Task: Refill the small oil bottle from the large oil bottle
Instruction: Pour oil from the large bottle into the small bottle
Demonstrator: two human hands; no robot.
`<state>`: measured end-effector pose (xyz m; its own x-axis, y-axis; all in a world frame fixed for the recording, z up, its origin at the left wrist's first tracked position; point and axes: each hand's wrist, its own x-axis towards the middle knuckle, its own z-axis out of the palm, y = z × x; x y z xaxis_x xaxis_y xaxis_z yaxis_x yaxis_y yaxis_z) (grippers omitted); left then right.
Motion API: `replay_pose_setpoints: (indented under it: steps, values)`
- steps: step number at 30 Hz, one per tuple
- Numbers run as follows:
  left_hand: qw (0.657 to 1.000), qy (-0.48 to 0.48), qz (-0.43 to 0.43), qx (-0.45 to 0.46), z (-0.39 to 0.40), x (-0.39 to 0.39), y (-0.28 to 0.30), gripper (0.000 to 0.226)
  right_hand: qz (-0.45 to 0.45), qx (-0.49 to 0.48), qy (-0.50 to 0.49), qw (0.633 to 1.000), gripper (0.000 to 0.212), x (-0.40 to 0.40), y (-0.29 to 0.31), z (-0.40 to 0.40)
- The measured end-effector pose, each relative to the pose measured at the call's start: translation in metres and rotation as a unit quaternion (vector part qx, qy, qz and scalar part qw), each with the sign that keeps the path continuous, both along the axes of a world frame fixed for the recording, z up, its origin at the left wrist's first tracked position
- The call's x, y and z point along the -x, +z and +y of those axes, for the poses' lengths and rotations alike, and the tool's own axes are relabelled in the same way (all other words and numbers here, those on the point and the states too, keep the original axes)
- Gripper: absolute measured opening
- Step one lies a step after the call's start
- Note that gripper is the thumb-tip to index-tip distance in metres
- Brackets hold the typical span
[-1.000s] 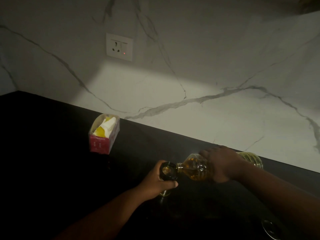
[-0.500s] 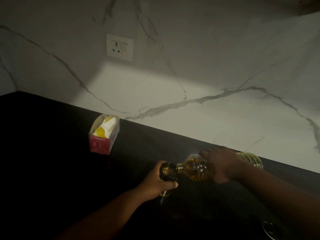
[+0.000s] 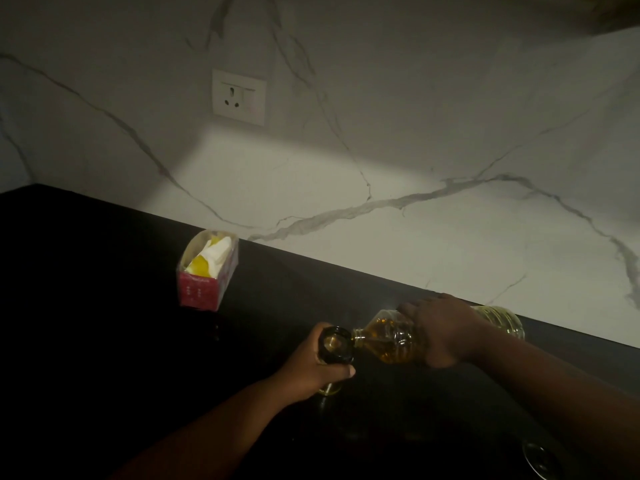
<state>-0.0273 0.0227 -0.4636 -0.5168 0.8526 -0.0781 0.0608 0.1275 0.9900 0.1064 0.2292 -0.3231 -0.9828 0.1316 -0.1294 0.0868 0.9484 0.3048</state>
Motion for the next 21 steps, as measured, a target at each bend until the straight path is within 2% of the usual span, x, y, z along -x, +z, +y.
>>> replay_pose_setpoints:
  steps: [5, 11, 21]
  values:
    - [1.000, 0.001, 0.003, 0.004, 0.0002, 0.0005, 0.0000, 0.071, -0.006, -0.015, -0.001, 1.000, 0.071, 0.0003, 0.0003, 0.0004]
    - [1.000, 0.003, 0.004, 0.006, -0.0011, -0.0007, 0.0013, 0.064, 0.003, -0.013, 0.001, 1.000, 0.066, 0.0003, -0.0010, 0.0011]
    - [1.000, -0.001, 0.004, 0.003, -0.0009, 0.0008, 0.0017, 0.070, 0.009, -0.019, 0.003, 1.000, 0.064, 0.0004, -0.0028, 0.0013]
